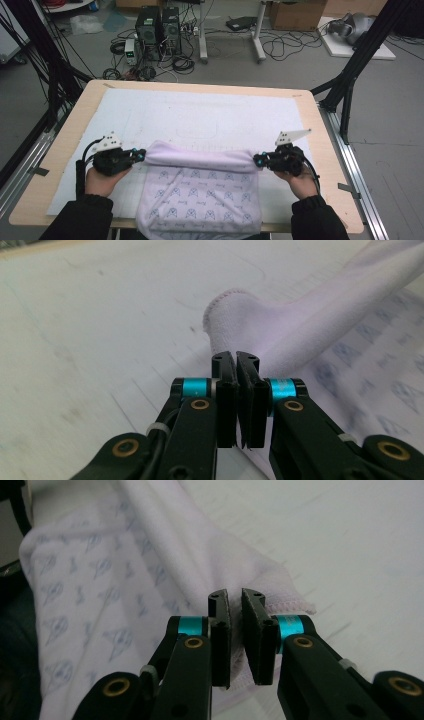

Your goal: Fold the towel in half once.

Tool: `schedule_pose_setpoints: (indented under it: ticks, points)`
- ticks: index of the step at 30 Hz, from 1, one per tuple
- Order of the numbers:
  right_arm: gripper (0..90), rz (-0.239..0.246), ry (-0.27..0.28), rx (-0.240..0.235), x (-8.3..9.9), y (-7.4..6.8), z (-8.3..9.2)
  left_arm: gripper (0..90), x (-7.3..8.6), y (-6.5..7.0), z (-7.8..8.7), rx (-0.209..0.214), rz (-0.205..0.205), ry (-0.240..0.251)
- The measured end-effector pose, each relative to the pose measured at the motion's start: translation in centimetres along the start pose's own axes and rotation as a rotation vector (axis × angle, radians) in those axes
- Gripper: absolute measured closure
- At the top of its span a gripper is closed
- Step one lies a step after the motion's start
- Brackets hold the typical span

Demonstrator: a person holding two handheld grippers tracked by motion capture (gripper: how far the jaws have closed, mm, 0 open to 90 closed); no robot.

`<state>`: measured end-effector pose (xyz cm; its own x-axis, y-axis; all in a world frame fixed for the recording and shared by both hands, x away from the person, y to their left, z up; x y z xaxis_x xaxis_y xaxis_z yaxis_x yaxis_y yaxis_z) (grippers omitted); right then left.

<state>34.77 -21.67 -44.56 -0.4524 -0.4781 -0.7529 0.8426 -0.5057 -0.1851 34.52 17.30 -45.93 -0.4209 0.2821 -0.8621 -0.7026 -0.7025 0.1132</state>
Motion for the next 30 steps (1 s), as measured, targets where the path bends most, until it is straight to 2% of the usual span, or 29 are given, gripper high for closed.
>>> schedule_pose_setpoints:
  ticks: [2, 4, 6, 8, 9, 11, 14, 15, 17, 18, 20, 22, 24, 26, 28, 30]
  points:
    - [80.6, -0.008, -0.029, -0.016, 1.7, -0.7, -0.5, 80.2, 1.1, 0.5, 0.2, 0.008, -0.009, -0.033]
    - [73.9, -0.027, -0.064, -0.026, 3.3, -0.6, -1.1, 67.2, 1.8, 0.5, 0.3, 0.01, -0.014, -0.059]
    - [64.2, -0.075, -0.049, -0.053, 4.0, -0.1, -1.3, 58.4, 1.9, 0.1, 0.2, 0.002, -0.015, -0.082]
    - [60.5, -0.11, -0.007, -0.066, 3.5, 0.5, -1.0, 52.2, 1.7, -0.3, 0.0, 0.007, -0.011, -0.096]
    - [57.9, -0.102, 0.005, -0.056, 3.2, 0.6, -0.9, 50.9, 1.5, -0.4, -0.2, 0.008, -0.012, -0.098]
    - [50.2, -0.089, 0.005, -0.013, 2.5, 1.3, -1.0, 48.8, 1.3, -0.8, -0.9, 0.012, 0.002, -0.106]
    - [49.4, -0.093, -0.014, -0.004, 1.9, 1.7, -1.7, 47.2, 1.2, -1.0, -2.3, 0.03, 0.029, -0.121]
    - [49.9, -0.086, -0.018, -0.005, 1.8, 1.9, -2.0, 47.2, 1.3, -0.9, -2.6, 0.035, 0.026, -0.128]
    - [52.7, -0.085, -0.038, -0.012, 2.0, 1.9, -2.6, 51.4, 1.6, -0.6, -3.1, 0.052, 0.006, -0.155]
    - [57.5, -0.078, -0.056, -0.017, 2.2, 1.8, -2.8, 58.4, 1.7, -0.3, -3.3, 0.065, 0.008, -0.158]
    - [71.8, -0.08, -0.103, -0.046, 2.7, 1.3, -3.1, 70.1, 1.8, 0.1, -3.3, 0.074, -0.015, -0.163]
    - [81.6, -0.054, -0.125, -0.049, 2.9, 1.0, -3.1, 82.6, 1.8, 0.4, -3.2, 0.089, -0.024, -0.163]
    - [85.0, -0.034, -0.125, -0.06, 2.8, 0.8, -3.1, 87.3, 1.8, 0.5, -3.2, 0.088, -0.023, -0.167]
    - [85.0, -0.031, -0.118, -0.055, 2.6, 0.5, -2.8, 87.3, 1.7, 0.6, -3.0, 0.081, -0.029, -0.154]
    - [85.1, -0.016, -0.085, -0.036, 2.3, 0.4, -2.1, 87.3, 1.4, 0.7, -2.6, 0.082, -0.025, -0.131]
    - [85.9, -0.015, -0.052, -0.038, 2.0, 0.2, -1.4, 87.7, 1.0, 0.7, -2.2, 0.084, -0.028, -0.113]
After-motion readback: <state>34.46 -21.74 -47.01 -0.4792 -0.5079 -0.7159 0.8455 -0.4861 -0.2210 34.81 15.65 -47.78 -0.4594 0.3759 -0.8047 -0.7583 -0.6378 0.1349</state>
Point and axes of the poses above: each handheld gripper's, and its own axes: z roughly backward along the jaws, x roughly out of its underside, y roughly to its right, the point moved 9 cm from there along -z, roughly forward along the jaws, and after that the axes turned 1 degree about -x, right-handed, at the moved point
